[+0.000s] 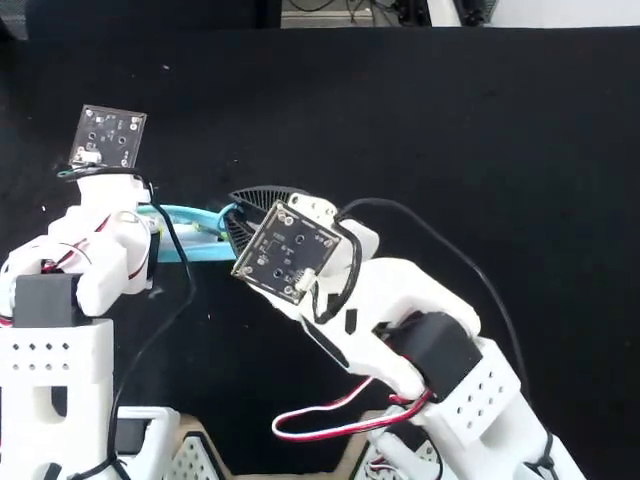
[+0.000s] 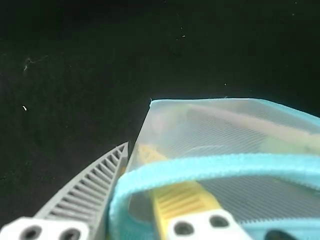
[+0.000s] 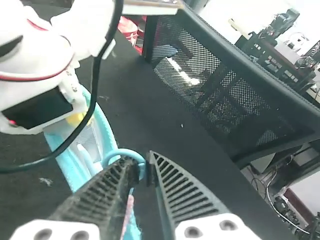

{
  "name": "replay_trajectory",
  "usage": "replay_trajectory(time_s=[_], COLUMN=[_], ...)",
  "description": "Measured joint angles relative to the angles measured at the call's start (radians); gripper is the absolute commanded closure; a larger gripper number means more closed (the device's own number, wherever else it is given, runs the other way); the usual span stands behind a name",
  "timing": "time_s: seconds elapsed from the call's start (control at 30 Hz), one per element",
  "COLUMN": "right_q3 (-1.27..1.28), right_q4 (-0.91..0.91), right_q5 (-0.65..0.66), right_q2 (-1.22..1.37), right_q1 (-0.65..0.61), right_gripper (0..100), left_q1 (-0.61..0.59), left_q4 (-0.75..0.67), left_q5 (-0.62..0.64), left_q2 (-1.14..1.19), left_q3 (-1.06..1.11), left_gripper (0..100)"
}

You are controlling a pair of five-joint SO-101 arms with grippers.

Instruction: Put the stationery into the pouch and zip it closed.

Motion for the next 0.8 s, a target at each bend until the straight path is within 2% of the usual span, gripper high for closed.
replay_trajectory(time_s=[0.43,0.63,0.8], right_q3=[-0.133,-0.152,-0.157], right_q4=[0.002,0.072,0.095], right_q5=[0.000,0.000,0.000], right_q2=[0.152,0.152,0.150], right_q1=[0.000,0.000,0.026], right_gripper=[98.8,98.8,98.8], left_q1=[0.069,0.071,0.075], left_q4=[-0.049,-0.072,-0.071], left_q5=[0.026,0.026,0.098], left_q2=[-0.002,-0.006,-0.104], left_q3=[0.031,0.038,0.061], left_gripper=[97,97,94])
